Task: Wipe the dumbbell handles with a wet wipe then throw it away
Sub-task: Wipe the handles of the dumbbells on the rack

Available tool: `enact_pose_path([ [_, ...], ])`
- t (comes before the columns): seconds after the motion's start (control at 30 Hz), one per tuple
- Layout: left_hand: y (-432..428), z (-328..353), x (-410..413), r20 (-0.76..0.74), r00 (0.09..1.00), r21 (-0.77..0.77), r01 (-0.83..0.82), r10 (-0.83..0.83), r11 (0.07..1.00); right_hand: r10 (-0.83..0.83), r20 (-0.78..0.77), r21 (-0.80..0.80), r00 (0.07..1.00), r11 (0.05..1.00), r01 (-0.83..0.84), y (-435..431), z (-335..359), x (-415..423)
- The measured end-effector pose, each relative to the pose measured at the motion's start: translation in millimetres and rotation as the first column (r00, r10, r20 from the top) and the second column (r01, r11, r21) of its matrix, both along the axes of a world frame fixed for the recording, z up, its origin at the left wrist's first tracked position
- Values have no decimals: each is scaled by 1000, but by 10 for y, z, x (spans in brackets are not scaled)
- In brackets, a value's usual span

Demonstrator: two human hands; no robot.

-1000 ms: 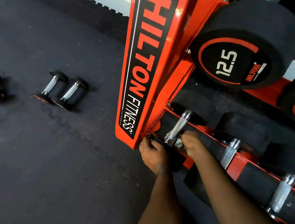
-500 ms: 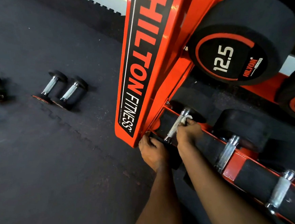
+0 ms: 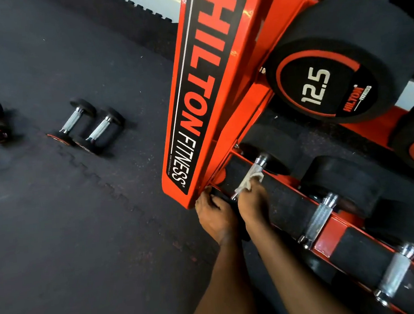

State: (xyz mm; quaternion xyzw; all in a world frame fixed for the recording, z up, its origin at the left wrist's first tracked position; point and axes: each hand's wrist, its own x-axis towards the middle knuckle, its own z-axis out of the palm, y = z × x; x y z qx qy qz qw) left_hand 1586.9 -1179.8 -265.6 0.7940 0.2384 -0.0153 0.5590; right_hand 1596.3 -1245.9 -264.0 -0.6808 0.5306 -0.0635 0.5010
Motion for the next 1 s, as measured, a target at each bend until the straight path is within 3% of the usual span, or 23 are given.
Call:
enact_pose_path([
  [0.1, -11, -3, 24, -2, 1000, -4, -13, 13, 1000, -47, 63, 126, 997, 991, 39, -213, -36, 58],
  [0.17, -6, -8, 8, 3, 1000, 0, -16, 16, 1000, -157, 201, 365, 967, 928, 75, -358, 7, 115],
  [0.27, -24, -2, 12, 6, 1000, -13, -19, 19, 1000, -149, 326, 522, 934, 851, -47, -393, -29, 45],
  [0.37, -25, 4, 13, 16, 999, -9, -35, 35, 999, -7, 271, 419, 962, 901, -111, -342, -37, -40],
  [0.43, -13, 3, 16, 20, 999, -5, -41, 41, 999, 64, 173, 203, 983, 974, -99, -288, -10, -111],
  [0.5, -14, -3, 12, 13, 999, -1, -38, 38, 999, 248, 23, -20, 969, 969, -247, -261, -5, -181],
  [0.6, -22, 20, 6, 9, 999, 5, -34, 34, 999, 526, -177, -341, 832, 760, -553, -322, -86, -298],
  [0.67, -24, 28, 10, 15, 999, 6, -34, 34, 999, 612, -275, -564, 741, 522, -640, -461, -170, -317],
  [0.73, -18, 20, 17, 10, 999, 1, -35, 34, 999, 615, -472, -647, 631, 244, -722, -592, -141, -283],
  [0.8, -19, 14, 14, 1, 1000, 0, -32, 32, 1000, 566, -681, -556, 465, 13, -831, -692, -23, -197],
  [0.9, -17, 16, -1, 1, 1000, 4, -25, 25, 1000, 420, -888, -294, 186, -209, -932, -753, 117, 64],
  [1.0, 1, -19, 15, -11, 1000, 14, -15, 15, 1000, 337, -939, -156, 64, -253, -955, -655, 163, 324],
])
